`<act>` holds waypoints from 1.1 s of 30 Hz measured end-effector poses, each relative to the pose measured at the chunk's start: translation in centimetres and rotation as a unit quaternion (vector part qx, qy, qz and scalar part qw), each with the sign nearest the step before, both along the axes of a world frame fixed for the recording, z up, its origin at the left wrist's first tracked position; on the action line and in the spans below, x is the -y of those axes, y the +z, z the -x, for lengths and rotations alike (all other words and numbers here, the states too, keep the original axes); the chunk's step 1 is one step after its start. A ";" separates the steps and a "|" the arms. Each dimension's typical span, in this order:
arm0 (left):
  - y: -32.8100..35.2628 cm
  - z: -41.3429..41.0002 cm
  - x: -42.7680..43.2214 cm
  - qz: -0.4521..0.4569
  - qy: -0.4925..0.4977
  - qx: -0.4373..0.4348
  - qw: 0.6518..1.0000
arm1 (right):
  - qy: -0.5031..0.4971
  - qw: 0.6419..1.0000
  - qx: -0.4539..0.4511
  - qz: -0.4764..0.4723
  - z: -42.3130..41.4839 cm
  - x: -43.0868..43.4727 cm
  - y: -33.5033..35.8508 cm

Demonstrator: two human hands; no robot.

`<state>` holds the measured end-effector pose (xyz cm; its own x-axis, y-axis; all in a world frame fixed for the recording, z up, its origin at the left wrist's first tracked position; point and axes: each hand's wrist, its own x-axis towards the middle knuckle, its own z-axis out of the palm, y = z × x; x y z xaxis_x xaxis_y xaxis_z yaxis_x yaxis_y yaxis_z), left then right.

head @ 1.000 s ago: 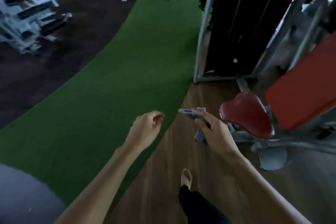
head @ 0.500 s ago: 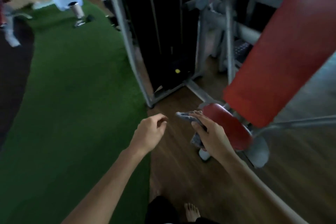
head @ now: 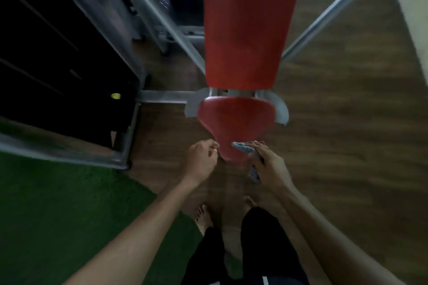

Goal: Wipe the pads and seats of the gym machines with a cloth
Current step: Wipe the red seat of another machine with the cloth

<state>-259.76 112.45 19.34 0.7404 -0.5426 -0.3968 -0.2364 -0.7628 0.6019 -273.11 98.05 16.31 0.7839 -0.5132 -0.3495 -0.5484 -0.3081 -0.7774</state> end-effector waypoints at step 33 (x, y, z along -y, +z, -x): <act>-33.9 -10.2 7.7 -0.020 -0.103 0.201 0.974 | -0.044 0.958 -0.049 0.280 -4.0 -4.8 -27.7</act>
